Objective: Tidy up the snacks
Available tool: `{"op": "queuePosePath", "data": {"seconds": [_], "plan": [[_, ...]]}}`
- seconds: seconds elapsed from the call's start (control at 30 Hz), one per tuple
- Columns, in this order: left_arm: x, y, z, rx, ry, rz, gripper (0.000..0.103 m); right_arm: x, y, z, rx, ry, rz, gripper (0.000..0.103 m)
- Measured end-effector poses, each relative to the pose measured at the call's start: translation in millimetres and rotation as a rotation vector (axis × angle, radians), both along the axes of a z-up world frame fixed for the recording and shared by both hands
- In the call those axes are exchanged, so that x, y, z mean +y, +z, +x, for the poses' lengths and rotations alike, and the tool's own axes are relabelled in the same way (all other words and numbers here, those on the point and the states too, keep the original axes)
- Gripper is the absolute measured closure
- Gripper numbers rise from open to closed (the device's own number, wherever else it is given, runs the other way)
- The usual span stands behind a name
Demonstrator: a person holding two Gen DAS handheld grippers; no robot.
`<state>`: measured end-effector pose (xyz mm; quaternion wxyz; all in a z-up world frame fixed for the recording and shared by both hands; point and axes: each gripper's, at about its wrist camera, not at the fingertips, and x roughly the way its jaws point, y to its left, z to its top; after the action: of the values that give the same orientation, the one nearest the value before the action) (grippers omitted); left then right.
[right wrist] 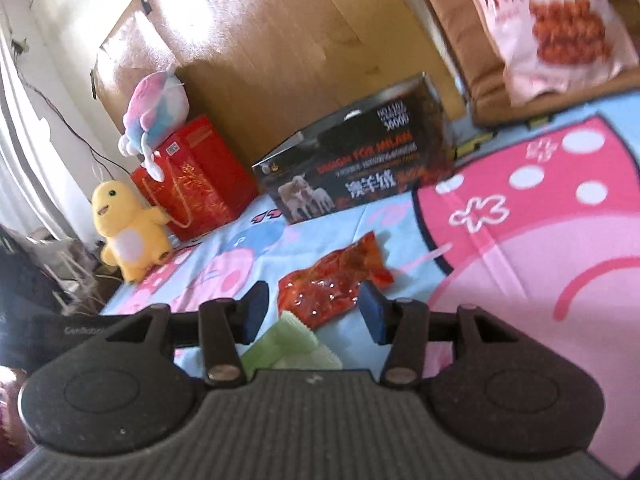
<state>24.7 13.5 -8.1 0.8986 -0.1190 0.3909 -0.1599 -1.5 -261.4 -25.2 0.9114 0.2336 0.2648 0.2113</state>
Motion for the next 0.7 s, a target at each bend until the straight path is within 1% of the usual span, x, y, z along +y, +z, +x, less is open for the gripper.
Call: {"op": "queuePosePath", "data": {"seconds": [0.07, 0.13, 0.17, 0.2, 0.23, 0.27, 0.33, 0.47, 0.5, 0.7], "plan": [[1.4, -0.1, -2.0, -0.024, 0.032, 0.048, 0.064, 5.1, 0.8, -4.1, -0.013, -0.021, -0.023, 0.037], [-0.2, -0.1, -2.3, -0.050, 0.064, 0.104, 0.064, 8.5, 0.6, -9.0, -0.023, -0.061, -0.028, 0.020], [-1.1, -0.7, -1.0, -0.056, 0.071, 0.118, 0.064, 10.1, 0.7, -11.5, -0.034, -0.089, -0.028, 0.016], [-2.0, -1.1, 0.5, -0.063, 0.076, 0.129, 0.064, 10.7, 0.4, -13.8, -0.046, -0.116, -0.018, 0.008], [-3.0, -1.4, 1.0, -0.069, 0.080, 0.139, 0.064, 10.6, -0.8, -15.6, -0.056, -0.136, -0.004, 0.004], [-4.5, -1.8, 2.4, -0.076, 0.085, 0.152, 0.064, 8.5, -1.8, -17.5, -0.062, -0.152, -0.001, 0.004], [-7.6, -2.6, 3.7, -0.089, 0.090, 0.168, 0.062, 9.0, -1.7, -14.5, -0.050, -0.173, -0.027, 0.003], [-12.4, -5.2, 3.3, -0.108, 0.088, 0.187, 0.060, 4.1, -5.8, -3.9, 0.021, -0.183, -0.004, 0.002], [-12.8, -5.7, 2.7, -0.113, 0.087, 0.191, 0.060, 3.4, -6.0, -2.9, 0.019, -0.178, 0.003, 0.000], [-16.0, -8.4, 1.8, -0.135, 0.078, 0.207, 0.056, 7.2, -6.0, -2.2, 0.018, -0.163, -0.006, 0.000]]}}
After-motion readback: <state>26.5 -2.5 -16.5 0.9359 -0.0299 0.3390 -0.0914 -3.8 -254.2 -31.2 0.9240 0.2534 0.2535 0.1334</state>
